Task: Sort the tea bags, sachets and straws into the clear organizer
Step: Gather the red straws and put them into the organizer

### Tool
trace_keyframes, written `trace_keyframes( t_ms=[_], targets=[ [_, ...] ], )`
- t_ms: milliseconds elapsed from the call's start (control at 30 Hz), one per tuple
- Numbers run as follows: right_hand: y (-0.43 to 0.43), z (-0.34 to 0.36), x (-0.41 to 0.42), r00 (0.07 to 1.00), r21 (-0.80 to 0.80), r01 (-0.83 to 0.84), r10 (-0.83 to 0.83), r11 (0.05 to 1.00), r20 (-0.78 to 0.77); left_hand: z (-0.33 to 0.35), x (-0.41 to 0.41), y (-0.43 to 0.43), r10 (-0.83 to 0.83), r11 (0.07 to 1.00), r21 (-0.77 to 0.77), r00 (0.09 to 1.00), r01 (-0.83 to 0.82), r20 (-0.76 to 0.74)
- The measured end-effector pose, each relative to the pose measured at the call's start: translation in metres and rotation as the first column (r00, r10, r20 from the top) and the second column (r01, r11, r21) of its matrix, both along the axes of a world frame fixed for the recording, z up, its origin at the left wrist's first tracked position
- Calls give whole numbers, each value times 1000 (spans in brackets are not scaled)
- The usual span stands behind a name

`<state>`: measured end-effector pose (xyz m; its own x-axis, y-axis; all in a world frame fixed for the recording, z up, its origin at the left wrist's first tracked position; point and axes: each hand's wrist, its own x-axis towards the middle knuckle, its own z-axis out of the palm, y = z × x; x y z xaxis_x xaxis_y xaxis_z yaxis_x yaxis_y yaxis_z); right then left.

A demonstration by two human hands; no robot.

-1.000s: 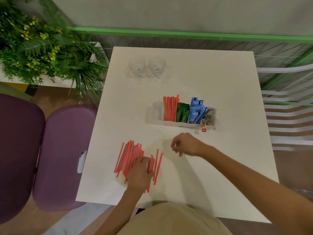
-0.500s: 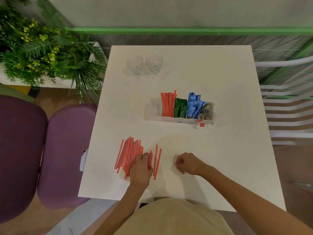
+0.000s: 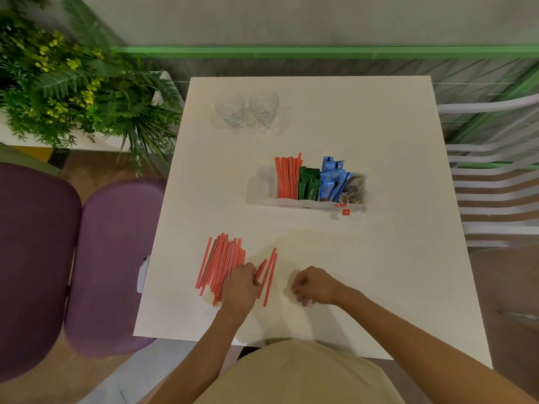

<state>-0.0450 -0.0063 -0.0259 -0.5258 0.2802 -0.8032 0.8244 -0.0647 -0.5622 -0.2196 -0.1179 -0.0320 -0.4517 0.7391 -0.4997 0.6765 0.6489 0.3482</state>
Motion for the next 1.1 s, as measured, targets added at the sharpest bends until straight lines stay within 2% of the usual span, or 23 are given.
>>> trace_keyframes(
  t_ms=[167,333,467,700,867,1000,1100],
  targets=[
    [0,3,-4,997,-41,69,-70,997,-37,2,-5,-6,109,990,70,977,-124,181],
    [4,8,-16,975,-106,199,-208,974,-79,12,-13,-6,130,981,108,957,-162,261],
    [3,9,-26,938,-187,309,-331,932,-99,26,-13,2,76,988,106,960,-109,271],
    [0,15,-34,880,-266,385,-438,884,-182,45,4,17,-78,993,117,905,31,418],
    [-3,8,-22,841,-256,458,-508,851,-187,40,11,24,-62,998,45,878,46,474],
    [-3,5,-19,828,-225,493,-533,840,-174,38,13,25,35,998,-55,781,-1,624],
    [2,7,-18,808,-249,515,-562,820,-177,37,14,27,69,997,-79,781,-25,621]
  ],
)
